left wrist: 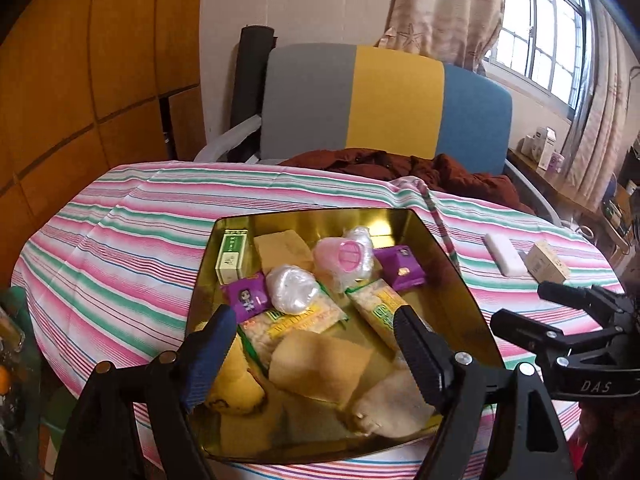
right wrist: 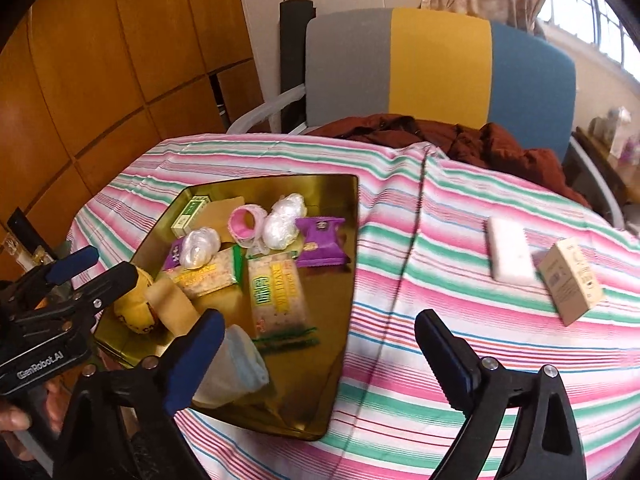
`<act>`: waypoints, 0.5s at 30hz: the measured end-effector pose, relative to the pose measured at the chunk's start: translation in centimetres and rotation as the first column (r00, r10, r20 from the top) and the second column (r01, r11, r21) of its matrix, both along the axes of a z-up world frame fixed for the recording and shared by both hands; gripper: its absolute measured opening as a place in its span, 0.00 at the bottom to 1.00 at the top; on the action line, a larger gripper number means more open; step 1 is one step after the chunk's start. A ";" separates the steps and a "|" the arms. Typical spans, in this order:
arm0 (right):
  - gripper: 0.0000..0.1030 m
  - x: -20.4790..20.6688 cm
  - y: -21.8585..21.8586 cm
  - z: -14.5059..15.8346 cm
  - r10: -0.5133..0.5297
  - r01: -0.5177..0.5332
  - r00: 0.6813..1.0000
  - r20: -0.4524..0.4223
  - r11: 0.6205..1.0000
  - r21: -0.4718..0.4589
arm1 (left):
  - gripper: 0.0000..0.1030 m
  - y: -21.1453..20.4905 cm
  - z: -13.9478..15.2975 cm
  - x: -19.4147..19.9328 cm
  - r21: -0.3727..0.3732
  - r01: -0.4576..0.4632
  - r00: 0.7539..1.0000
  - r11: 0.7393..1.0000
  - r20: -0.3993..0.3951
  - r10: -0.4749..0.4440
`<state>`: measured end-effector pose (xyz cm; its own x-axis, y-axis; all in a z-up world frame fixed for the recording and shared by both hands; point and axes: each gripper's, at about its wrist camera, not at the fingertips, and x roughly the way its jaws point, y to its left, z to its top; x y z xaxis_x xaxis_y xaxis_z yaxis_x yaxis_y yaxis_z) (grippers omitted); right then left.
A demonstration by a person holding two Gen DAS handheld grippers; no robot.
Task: Organize objects
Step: 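Move both tools back toward the white block and cream tea box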
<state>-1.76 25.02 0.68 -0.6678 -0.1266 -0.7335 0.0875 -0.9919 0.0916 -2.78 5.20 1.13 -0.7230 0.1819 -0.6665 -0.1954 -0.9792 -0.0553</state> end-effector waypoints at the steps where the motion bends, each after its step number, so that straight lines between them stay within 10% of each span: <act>1: 0.94 0.2 0.2 0.1 -0.005 0.005 1.000 -0.004 1.000 0.013 | 0.80 0.2 0.0 0.1 -0.002 0.004 1.000 1.000 0.000 -0.004; 15: 0.96 0.7 4.1 0.0 -0.082 0.082 0.997 0.000 0.995 0.049 | 0.80 3.9 -0.2 1.3 -0.051 0.117 0.993 0.992 0.002 -0.117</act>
<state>-1.09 29.15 0.67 -0.6729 -0.0351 -0.7389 0.0053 -0.9991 0.0426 -1.44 9.07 0.92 -0.6992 0.2310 -0.6766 -0.3090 -0.9510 -0.0054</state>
